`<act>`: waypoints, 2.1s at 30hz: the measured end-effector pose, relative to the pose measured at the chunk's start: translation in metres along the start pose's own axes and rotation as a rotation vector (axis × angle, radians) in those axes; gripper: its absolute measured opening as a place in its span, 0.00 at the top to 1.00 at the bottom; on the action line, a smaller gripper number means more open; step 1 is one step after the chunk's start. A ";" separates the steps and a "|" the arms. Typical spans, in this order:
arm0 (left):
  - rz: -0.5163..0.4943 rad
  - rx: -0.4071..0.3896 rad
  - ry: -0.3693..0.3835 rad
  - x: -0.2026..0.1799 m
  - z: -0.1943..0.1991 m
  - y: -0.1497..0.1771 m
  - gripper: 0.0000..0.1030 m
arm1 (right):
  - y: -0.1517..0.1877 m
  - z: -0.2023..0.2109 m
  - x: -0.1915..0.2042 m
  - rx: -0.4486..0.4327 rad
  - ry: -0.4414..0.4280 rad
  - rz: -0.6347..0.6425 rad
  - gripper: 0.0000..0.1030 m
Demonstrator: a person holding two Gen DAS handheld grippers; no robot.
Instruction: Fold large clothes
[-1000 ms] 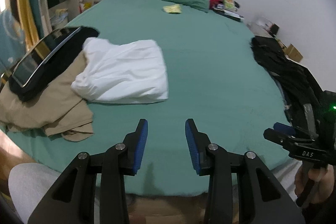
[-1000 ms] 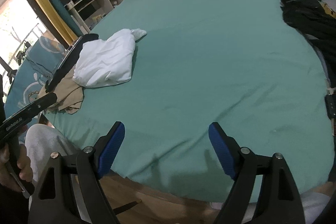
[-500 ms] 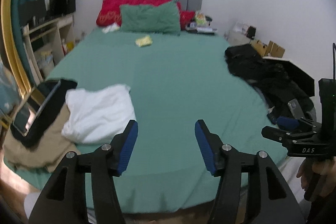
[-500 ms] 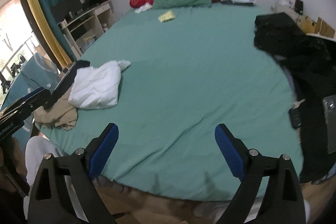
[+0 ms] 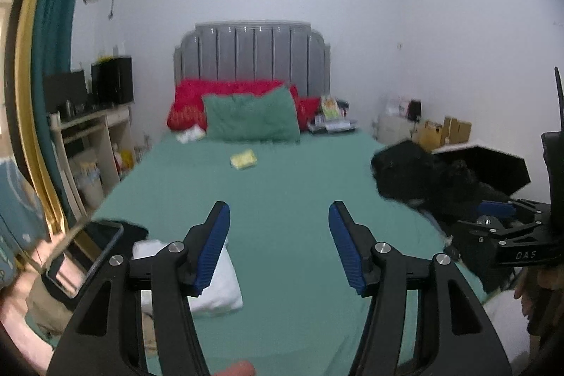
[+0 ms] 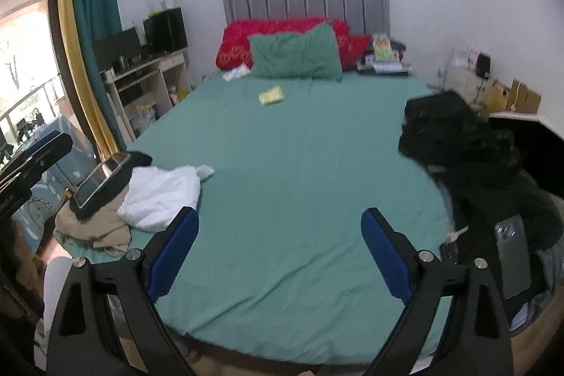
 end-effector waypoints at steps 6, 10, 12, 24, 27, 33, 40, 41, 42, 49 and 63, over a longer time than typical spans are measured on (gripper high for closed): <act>0.008 -0.065 -0.014 -0.002 0.016 -0.010 0.40 | -0.019 0.029 0.009 -0.082 0.016 0.035 0.10; 0.012 -0.067 -0.017 -0.001 0.019 -0.010 0.40 | -0.028 0.045 0.019 -0.130 0.029 0.061 0.10; 0.019 -0.069 -0.003 0.000 0.021 -0.010 0.40 | -0.032 0.049 0.024 -0.147 0.032 0.070 0.08; 0.056 -0.073 -0.034 0.024 0.015 0.007 0.40 | -0.034 0.042 0.051 -0.213 0.022 0.119 0.01; 0.077 -0.051 -0.053 0.035 0.009 0.015 0.40 | -0.030 0.028 0.058 -0.189 0.008 0.126 0.01; 0.104 -0.022 -0.061 0.048 0.000 0.025 0.40 | -0.023 0.011 0.062 -0.172 -0.001 0.122 0.01; 0.126 -0.003 -0.077 0.057 -0.007 0.031 0.40 | -0.019 -0.005 0.058 -0.142 -0.009 0.107 0.01; 0.128 -0.003 -0.081 0.057 -0.008 0.031 0.40 | -0.019 -0.006 0.057 -0.137 -0.011 0.105 0.01; 0.130 -0.003 -0.082 0.056 -0.008 0.031 0.40 | -0.018 -0.007 0.057 -0.134 -0.011 0.104 0.01; 0.123 -0.001 -0.076 0.054 -0.010 0.033 0.40 | -0.017 -0.008 0.054 -0.127 -0.009 0.098 0.01; 0.121 0.000 -0.071 0.048 -0.013 0.035 0.40 | -0.015 -0.010 0.054 -0.119 -0.011 0.096 0.01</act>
Point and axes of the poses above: each gripper's, at about its wrist camera, not at the fingertips, and z roughly against the way its jaws point, x to its left, y to its underside, the point moved 4 cm from there along -z, roughly the way its jaws point, and after that the axes turned 5 degrees about z, right-handed, at the moved point
